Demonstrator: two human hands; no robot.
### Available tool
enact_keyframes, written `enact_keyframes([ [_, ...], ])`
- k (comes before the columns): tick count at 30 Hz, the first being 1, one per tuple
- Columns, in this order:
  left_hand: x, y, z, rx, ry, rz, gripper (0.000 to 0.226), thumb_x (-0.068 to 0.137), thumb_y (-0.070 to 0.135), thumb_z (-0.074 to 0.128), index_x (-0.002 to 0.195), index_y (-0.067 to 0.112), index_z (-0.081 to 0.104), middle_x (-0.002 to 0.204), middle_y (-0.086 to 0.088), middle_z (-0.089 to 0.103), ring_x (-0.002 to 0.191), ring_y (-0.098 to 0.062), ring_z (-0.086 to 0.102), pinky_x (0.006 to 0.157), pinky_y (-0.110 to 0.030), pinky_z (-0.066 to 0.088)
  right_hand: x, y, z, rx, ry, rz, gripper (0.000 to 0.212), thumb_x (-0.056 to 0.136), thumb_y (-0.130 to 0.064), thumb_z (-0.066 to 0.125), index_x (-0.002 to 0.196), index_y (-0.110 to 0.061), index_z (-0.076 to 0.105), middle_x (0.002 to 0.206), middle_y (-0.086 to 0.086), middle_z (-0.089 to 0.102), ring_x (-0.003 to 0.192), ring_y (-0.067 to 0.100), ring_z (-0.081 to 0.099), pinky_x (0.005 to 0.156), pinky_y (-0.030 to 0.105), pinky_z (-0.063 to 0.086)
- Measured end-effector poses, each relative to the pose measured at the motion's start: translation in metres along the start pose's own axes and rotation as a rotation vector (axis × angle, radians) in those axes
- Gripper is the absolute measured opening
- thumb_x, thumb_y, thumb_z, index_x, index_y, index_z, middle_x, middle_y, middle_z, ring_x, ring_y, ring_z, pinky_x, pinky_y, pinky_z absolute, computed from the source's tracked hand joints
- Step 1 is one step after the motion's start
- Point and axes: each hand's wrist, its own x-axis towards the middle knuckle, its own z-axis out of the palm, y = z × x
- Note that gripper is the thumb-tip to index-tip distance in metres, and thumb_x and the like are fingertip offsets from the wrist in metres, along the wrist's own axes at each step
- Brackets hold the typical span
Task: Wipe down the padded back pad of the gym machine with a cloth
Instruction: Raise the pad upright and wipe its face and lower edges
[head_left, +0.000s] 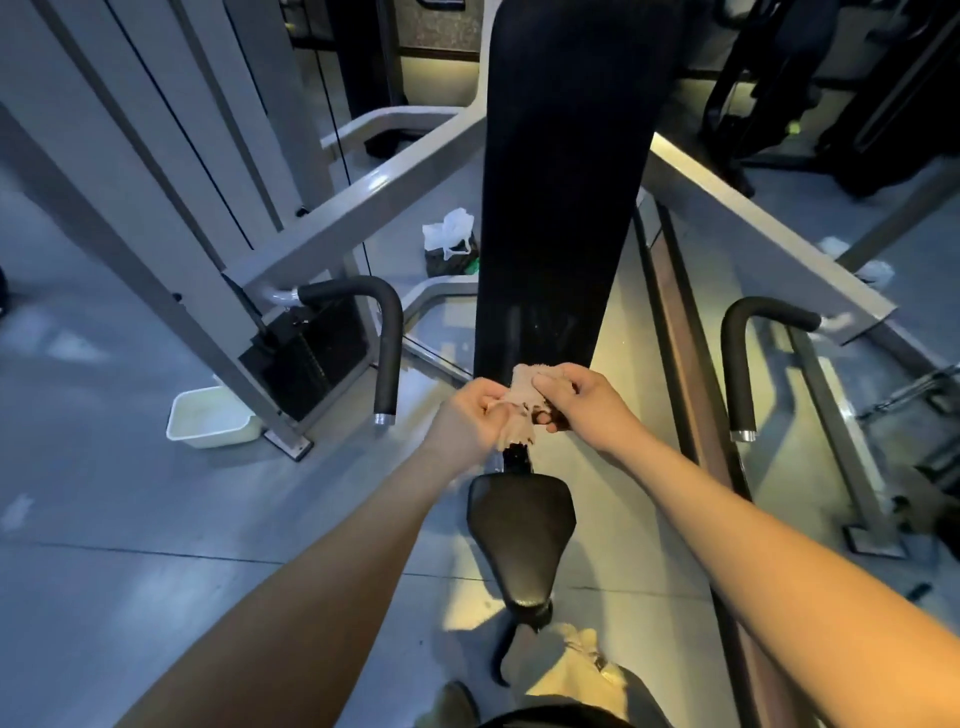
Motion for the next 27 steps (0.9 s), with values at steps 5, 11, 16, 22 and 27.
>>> enact_keyframes([
  [5, -0.025, 0.003, -0.014, -0.205, -0.007, -0.191, 0.019, 0.095, 0.025, 0.052, 0.084, 0.019, 0.067, 0.078, -0.004, 0.060, 0.077, -0.018, 0.055, 0.070, -0.028, 0.043, -0.038, -0.004, -0.003, -0.112, 0.002, 0.068, 0.046, 0.106, -0.057, 0.040, 0.097, -0.026, 0.072, 0.098, -0.004, 0.073, 0.098, 0.020, 0.066, 0.099, 0.038, 0.050],
  [11, -0.049, 0.003, -0.015, -0.669, -0.049, -0.253, 0.035, 0.096, 0.036, 0.056, 0.115, 0.009, 0.069, 0.106, -0.013, 0.075, 0.102, -0.027, 0.070, 0.094, -0.041, 0.052, -0.069, -0.014, -0.006, 0.320, -0.173, 0.184, 0.032, 0.105, -0.044, 0.053, 0.104, -0.019, 0.073, 0.095, -0.001, 0.077, 0.087, 0.009, 0.071, 0.079, 0.022, 0.054],
  [16, -0.057, 0.013, -0.005, -0.845, -0.128, -0.267, 0.047, 0.106, 0.034, 0.045, 0.130, -0.005, 0.059, 0.125, -0.025, 0.066, 0.119, -0.036, 0.063, 0.105, -0.046, 0.047, -0.074, -0.001, -0.013, 0.306, -0.047, 0.243, 0.031, 0.098, -0.006, 0.066, 0.124, -0.015, 0.053, 0.109, 0.012, 0.061, 0.083, 0.016, 0.062, 0.066, 0.026, 0.056],
  [22, -0.053, 0.017, 0.010, -0.729, -0.011, -0.311, 0.002, 0.100, 0.011, 0.053, 0.100, 0.009, 0.055, 0.087, -0.015, 0.066, 0.076, -0.022, 0.070, 0.064, -0.033, 0.055, -0.070, 0.023, -0.034, 0.146, -0.120, 0.164, 0.074, 0.089, 0.010, 0.057, 0.135, -0.046, 0.048, 0.132, 0.007, 0.046, 0.109, 0.040, 0.062, 0.093, 0.048, 0.058],
  [27, -0.051, 0.011, 0.018, -0.198, 0.151, -0.327, 0.020, 0.102, 0.026, 0.047, 0.101, 0.046, 0.046, 0.078, -0.009, 0.054, 0.062, -0.019, 0.050, 0.053, -0.028, 0.040, -0.069, 0.032, -0.041, -0.094, -0.210, 0.067, 0.042, 0.093, -0.008, 0.060, 0.129, -0.028, 0.069, 0.136, -0.003, 0.058, 0.120, 0.013, 0.056, 0.105, 0.030, 0.047],
])
